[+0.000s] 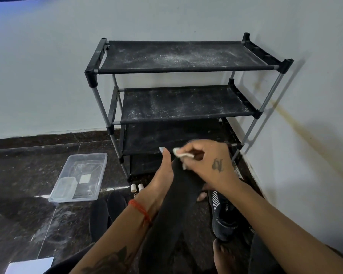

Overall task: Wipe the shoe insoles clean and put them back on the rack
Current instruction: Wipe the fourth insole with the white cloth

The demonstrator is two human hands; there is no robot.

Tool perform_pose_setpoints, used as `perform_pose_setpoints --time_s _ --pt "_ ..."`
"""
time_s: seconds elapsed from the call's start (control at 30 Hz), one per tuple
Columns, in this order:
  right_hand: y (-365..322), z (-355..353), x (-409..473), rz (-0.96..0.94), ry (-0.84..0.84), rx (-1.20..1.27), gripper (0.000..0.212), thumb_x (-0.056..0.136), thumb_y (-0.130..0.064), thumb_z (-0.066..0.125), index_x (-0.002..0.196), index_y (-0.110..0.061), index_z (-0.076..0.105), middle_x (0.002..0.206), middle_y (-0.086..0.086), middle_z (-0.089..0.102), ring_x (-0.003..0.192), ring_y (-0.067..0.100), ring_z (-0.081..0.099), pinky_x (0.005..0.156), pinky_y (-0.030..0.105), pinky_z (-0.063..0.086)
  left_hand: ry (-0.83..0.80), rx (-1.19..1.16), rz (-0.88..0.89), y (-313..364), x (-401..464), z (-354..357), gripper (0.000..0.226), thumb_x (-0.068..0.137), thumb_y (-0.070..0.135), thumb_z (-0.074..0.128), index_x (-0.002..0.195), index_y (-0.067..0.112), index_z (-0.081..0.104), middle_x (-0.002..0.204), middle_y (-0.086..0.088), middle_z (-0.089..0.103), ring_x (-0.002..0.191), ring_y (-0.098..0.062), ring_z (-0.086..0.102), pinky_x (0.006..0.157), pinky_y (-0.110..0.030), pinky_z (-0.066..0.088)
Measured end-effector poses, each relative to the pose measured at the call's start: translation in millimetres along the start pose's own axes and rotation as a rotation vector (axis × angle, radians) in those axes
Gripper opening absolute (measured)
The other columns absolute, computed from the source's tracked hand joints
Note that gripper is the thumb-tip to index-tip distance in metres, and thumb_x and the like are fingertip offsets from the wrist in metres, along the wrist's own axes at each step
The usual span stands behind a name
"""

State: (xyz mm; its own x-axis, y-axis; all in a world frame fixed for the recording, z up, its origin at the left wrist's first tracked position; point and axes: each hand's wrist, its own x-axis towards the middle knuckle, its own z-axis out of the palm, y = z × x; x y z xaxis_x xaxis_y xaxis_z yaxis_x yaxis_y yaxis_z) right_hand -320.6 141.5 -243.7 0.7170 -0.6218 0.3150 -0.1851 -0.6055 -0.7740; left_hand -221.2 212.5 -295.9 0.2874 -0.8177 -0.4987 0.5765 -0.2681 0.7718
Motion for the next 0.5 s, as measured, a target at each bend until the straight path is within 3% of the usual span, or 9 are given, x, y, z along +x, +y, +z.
perform_pose_setpoints --time_s 0.1,0.17,0.2,0.27,0.37,0.43,0.5 --pt "-4.1 -4.8 -6.1 0.017 -0.305 0.025 0.012 0.074 -0.003 0.070 0.078 -0.012 0.075 0.083 -0.002 0.068 0.063 0.011 0.065 0.044 0.028 0.053 0.000 -0.041 0.020 7.0 0.5 -7.1 0.089 0.084 0.076 0.013 0.105 0.008 0.066 0.087 -0.016 0.072 0.077 -0.024 0.070 0.069 -0.031 0.056" --pt "2.2 -14.2 -4.4 -0.001 -0.411 -0.034 0.014 0.072 -0.003 0.069 0.073 -0.014 0.076 0.080 -0.004 0.068 0.064 0.013 0.066 0.052 0.032 0.056 0.019 -0.006 0.042 7.8 0.0 -7.7 0.082 0.088 0.071 0.010 0.103 0.009 0.061 0.074 -0.008 0.071 0.065 -0.018 0.069 0.058 -0.025 0.055" --pt "6.3 -18.0 -2.8 -0.027 -0.394 -0.123 0.016 0.071 -0.004 0.069 0.071 -0.018 0.076 0.078 -0.007 0.069 0.065 0.009 0.065 0.059 0.028 0.056 0.019 0.016 0.051 6.3 1.2 -6.6 0.076 0.090 0.066 0.008 0.094 0.009 0.058 0.060 -0.004 0.068 0.053 -0.014 0.066 0.049 -0.021 0.052" --pt "16.6 -22.7 3.7 -0.084 -0.180 -0.327 0.019 0.071 -0.006 0.069 0.069 -0.024 0.074 0.075 -0.010 0.068 0.066 0.003 0.061 0.065 0.019 0.050 0.013 0.048 0.058 4.9 -0.4 -0.6 0.071 0.092 0.062 0.006 0.082 0.011 0.055 0.049 0.001 0.061 0.043 -0.009 0.060 0.043 -0.018 0.047" --pt "25.4 -19.4 9.7 -0.071 0.198 -0.337 0.013 0.072 -0.006 0.073 0.075 -0.019 0.073 0.075 -0.005 0.068 0.066 0.001 0.056 0.065 0.005 0.041 0.019 0.055 0.055 2.8 0.9 -1.8 0.076 0.089 0.068 0.009 0.084 0.013 0.061 0.054 0.002 0.064 0.051 -0.009 0.061 0.057 -0.024 0.048" --pt "20.0 -10.5 7.9 -0.015 0.200 -0.197 0.014 0.074 -0.007 0.072 0.081 -0.019 0.073 0.077 -0.008 0.068 0.068 -0.001 0.058 0.065 0.006 0.042 -0.004 0.025 0.026 2.4 -1.6 -1.1 0.080 0.085 0.072 0.011 0.093 0.013 0.064 0.063 -0.004 0.065 0.059 -0.016 0.062 0.064 -0.031 0.048" --pt "7.5 -1.3 1.5 -0.028 0.067 -0.097 0.014 0.074 -0.009 0.072 0.083 -0.020 0.073 0.078 -0.009 0.068 0.069 0.000 0.061 0.064 0.009 0.046 -0.015 -0.010 0.011 4.2 -7.5 1.7 0.083 0.086 0.072 0.011 0.098 0.011 0.066 0.074 -0.014 0.067 0.064 -0.023 0.064 0.063 -0.033 0.053"
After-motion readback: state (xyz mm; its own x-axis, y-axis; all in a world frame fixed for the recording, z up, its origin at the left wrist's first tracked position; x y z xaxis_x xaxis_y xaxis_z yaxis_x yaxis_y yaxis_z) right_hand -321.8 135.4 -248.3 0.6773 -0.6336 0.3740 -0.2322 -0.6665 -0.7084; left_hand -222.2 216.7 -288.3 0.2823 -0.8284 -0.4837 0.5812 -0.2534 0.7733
